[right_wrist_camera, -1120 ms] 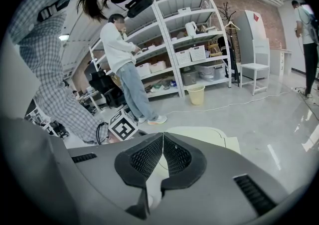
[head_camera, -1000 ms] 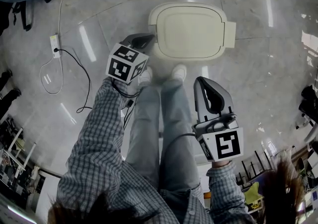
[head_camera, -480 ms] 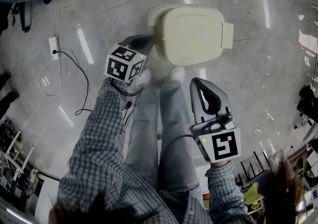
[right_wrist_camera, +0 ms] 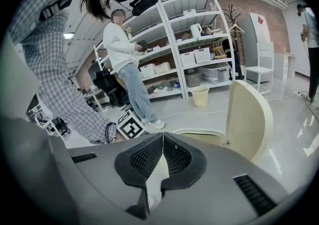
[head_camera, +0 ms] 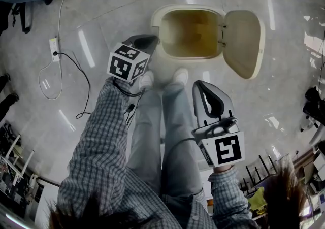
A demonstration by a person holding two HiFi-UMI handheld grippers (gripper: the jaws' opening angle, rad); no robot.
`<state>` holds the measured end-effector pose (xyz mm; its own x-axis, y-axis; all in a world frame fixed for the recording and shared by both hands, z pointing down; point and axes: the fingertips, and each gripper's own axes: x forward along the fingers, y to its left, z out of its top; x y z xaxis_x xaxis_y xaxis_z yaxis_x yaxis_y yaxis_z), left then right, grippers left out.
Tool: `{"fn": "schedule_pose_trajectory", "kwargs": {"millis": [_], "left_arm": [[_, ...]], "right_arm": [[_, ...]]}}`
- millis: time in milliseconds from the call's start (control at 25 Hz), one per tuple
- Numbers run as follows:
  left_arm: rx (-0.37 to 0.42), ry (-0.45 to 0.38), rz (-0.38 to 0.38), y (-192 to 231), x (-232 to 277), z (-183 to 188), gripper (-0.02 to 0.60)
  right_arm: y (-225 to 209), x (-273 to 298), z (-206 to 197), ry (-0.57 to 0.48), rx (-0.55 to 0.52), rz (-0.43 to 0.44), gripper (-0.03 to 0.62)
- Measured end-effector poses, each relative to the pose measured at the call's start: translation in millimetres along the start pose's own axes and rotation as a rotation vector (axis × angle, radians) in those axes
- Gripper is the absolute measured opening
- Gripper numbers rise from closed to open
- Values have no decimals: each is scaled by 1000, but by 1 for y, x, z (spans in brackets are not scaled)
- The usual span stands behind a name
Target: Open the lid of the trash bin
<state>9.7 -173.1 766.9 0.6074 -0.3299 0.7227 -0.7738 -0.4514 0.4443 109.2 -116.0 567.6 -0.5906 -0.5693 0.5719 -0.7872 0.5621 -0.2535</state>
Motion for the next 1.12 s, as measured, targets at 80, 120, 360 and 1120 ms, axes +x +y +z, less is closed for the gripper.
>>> {"fn": "schedule_pose_trajectory", "kwargs": {"millis": [80, 120, 360, 1120], "left_arm": [[18, 3, 1, -2, 1, 1, 5], [26, 4, 4, -3, 2, 2, 5], [65, 26, 25, -10, 4, 5, 5], [73, 10, 52, -19, -43, 7, 5]], "right_arm": [[-2, -1, 0, 3, 5, -5, 20], [-3, -1, 3, -7, 9, -6, 20], [-4, -5, 8, -30, 13, -20, 20], [2, -24, 28, -58, -15, -63, 20]]}}
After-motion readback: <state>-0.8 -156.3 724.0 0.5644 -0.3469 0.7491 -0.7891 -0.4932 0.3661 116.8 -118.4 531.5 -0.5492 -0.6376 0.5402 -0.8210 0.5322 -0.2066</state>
